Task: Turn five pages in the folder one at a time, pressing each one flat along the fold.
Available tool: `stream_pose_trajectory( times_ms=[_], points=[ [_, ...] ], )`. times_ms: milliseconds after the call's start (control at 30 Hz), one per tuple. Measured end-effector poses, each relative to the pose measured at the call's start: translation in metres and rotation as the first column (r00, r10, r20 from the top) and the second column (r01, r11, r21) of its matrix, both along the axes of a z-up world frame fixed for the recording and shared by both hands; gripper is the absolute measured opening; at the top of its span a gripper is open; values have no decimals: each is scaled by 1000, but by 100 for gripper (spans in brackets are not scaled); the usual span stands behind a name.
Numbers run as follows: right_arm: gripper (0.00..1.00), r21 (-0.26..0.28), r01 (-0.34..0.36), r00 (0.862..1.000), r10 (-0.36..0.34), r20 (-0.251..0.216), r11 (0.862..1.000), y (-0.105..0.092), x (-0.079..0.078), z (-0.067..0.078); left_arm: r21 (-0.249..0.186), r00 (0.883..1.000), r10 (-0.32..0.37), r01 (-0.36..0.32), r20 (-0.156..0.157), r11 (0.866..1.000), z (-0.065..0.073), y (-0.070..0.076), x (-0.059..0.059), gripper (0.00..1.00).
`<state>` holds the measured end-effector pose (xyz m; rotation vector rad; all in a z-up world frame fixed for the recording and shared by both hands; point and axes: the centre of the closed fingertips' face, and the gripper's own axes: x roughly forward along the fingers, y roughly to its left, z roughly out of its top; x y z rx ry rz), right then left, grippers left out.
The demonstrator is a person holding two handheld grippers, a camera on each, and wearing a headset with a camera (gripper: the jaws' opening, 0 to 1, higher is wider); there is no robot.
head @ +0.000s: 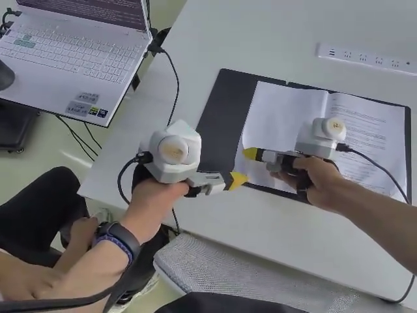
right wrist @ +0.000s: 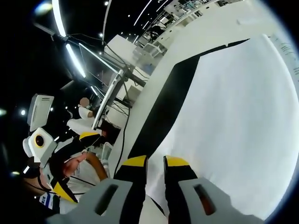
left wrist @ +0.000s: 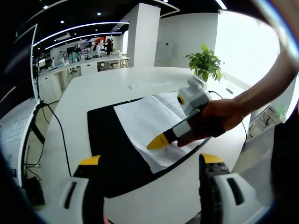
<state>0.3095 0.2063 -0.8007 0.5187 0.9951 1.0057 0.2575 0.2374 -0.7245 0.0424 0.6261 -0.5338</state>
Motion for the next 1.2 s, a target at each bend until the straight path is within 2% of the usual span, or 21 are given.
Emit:
stream_pose_trajectory(
  times_ms=[300,633,767,967,1200],
  points=[
    [24,-3,-47,998,47,38,999,-6,-3,8,-4,1000,-5,5,15,1000,14,-4,0,84],
    [32,-49,-122,985,127,116,991,-17,-23,30,-2,999,-20,20,26,1000,27,-10,-2,84],
    [35,-60,-122,982,129,139,991,-25,-26,39,3,999,-28,28,26,1000,29,-12,-2,85],
    [38,-106,-149,967,168,191,983,-41,-32,47,-17,1000,-18,19,23,1000,29,-12,1,85],
    [42,-130,-119,954,150,261,984,-67,-24,60,-29,1000,-20,21,22,999,29,-14,6,85]
  ],
)
